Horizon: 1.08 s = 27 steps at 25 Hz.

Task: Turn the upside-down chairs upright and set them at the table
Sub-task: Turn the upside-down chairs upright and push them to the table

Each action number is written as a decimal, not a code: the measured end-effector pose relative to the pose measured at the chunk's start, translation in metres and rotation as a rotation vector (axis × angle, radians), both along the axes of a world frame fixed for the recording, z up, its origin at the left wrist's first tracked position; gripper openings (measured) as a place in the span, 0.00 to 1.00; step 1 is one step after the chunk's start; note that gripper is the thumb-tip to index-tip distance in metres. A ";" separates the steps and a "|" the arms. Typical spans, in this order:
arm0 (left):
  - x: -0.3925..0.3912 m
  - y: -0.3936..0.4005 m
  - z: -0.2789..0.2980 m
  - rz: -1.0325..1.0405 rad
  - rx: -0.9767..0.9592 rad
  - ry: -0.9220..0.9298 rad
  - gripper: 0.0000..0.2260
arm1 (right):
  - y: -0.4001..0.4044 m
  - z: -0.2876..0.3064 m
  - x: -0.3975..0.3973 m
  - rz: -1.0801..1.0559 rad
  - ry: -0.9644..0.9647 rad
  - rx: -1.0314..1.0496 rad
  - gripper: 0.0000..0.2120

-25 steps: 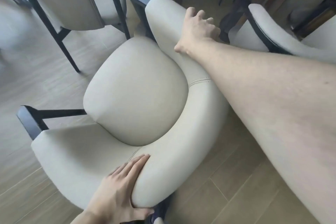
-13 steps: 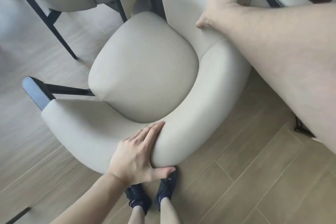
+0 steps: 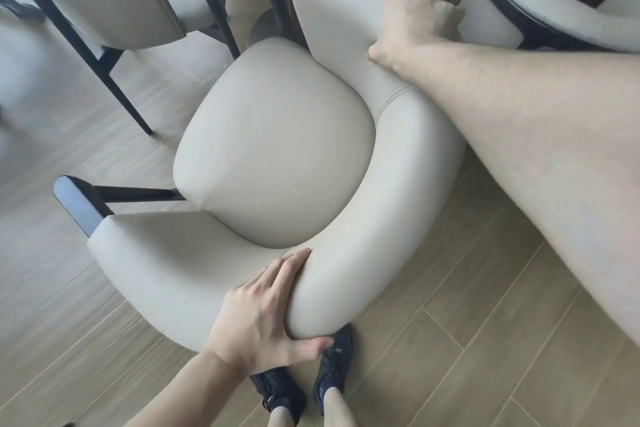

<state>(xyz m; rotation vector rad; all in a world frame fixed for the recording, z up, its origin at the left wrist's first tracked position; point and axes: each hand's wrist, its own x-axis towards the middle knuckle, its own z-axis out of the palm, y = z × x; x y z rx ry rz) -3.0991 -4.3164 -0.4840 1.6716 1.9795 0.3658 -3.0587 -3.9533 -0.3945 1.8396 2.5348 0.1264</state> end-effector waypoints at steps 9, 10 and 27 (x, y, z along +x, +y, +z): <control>-0.024 -0.026 -0.007 -0.074 -0.013 -0.015 0.47 | -0.027 -0.001 0.025 -0.165 0.024 0.026 0.46; -0.026 -0.023 -0.008 -0.077 -0.018 -0.022 0.47 | -0.024 0.000 0.032 -0.195 0.048 0.007 0.45; -0.003 0.087 -0.020 -0.355 0.147 0.160 0.47 | 0.046 -0.020 0.135 -0.489 0.147 -0.195 0.45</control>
